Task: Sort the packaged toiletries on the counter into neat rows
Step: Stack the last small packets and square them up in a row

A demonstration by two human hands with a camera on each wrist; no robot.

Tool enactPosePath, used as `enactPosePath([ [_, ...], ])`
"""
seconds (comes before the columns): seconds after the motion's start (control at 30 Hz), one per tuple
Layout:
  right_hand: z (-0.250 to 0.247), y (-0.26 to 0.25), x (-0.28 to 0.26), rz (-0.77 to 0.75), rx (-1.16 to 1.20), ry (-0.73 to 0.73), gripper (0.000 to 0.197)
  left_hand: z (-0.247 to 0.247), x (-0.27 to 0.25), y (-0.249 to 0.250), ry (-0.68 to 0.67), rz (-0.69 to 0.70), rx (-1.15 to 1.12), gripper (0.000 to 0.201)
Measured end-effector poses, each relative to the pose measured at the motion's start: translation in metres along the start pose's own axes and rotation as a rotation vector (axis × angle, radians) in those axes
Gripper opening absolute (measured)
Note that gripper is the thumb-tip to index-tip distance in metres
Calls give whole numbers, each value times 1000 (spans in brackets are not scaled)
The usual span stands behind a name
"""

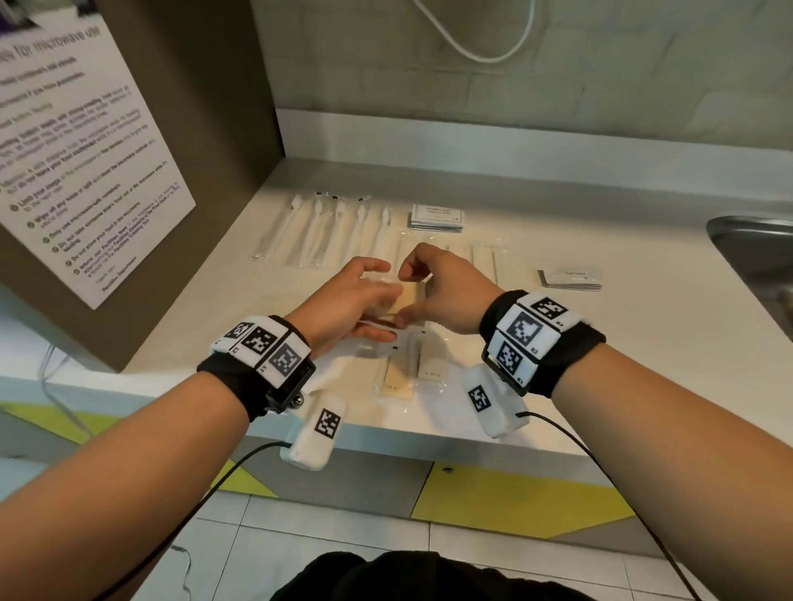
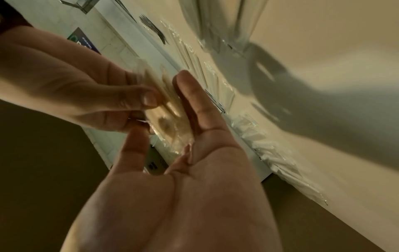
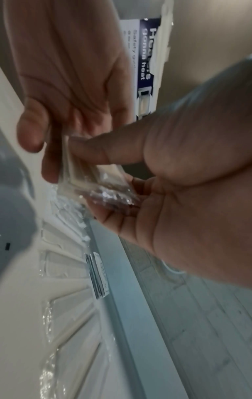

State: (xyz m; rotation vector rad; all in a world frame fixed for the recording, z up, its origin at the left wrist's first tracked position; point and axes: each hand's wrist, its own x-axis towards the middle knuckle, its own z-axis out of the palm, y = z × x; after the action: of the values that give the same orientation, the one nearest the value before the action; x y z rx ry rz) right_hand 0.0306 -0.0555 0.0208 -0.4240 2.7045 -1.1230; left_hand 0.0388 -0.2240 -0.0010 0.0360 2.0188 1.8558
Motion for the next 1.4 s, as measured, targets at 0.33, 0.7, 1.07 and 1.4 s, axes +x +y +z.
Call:
enactPosePath([
  [0.33,-2,2,6,68,-32,-7,68,-16,-3,-10,11,108,-29,37],
  [0.7,-5,-2,16,7,18,-33,28,-19,3,-3,-47,152,5,51],
  [1.07,-10,11,21,142,-76,-22,44,-29,11,-3,48,113,61,38],
  [1.4,10,47,-9,12,-393,-398,55,-43,8,-17,105,78,117,37],
])
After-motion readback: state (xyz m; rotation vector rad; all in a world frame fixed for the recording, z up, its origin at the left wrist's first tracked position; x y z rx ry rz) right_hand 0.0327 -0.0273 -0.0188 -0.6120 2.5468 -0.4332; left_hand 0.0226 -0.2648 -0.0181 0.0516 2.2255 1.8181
